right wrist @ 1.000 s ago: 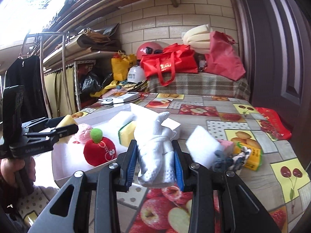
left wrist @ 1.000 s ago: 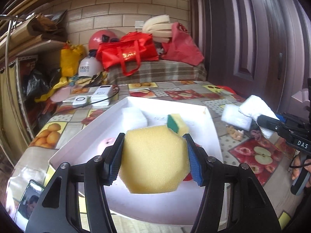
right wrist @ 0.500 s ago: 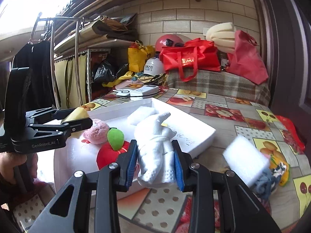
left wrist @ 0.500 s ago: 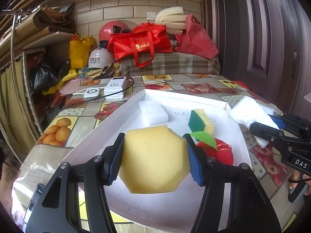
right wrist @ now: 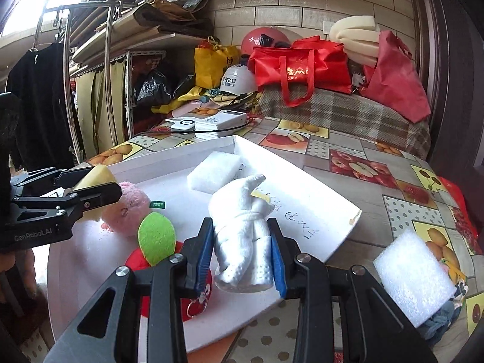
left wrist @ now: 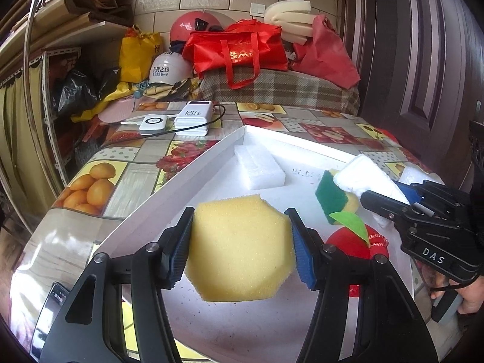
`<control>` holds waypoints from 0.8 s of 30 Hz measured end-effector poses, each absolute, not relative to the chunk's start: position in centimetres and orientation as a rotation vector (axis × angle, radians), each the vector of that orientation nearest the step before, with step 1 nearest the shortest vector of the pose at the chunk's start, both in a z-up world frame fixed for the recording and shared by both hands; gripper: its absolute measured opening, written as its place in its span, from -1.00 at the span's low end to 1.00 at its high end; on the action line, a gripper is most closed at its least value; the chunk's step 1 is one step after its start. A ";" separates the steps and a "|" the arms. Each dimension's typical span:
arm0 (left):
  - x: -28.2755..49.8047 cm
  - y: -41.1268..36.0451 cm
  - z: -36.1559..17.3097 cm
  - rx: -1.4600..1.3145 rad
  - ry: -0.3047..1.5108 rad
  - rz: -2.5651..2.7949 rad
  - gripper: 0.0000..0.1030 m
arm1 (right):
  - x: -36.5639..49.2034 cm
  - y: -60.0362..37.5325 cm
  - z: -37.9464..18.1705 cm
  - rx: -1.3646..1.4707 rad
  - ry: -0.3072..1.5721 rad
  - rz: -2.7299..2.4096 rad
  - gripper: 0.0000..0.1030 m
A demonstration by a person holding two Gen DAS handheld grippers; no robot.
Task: Organize soft objects
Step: 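Carry the yellow sponge into the tray with the left gripper while the right drops the sock there, then lift both open grippers out of the tray toward the remaining items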
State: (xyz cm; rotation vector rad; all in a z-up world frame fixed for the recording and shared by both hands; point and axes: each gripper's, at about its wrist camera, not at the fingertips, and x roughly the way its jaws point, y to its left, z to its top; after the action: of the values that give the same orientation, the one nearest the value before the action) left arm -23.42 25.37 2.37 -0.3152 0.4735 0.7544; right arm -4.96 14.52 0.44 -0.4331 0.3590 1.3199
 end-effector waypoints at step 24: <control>-23.1 23.2 3.4 -0.152 0.398 0.860 1.00 | -5.8 14.3 1.3 -0.385 0.245 1.295 0.61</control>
State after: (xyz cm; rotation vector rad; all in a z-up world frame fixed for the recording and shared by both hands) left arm -23.10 23.24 3.38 -0.1517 0.3983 0.8601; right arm -5.80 14.34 1.33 -0.3846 0.2451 1.2953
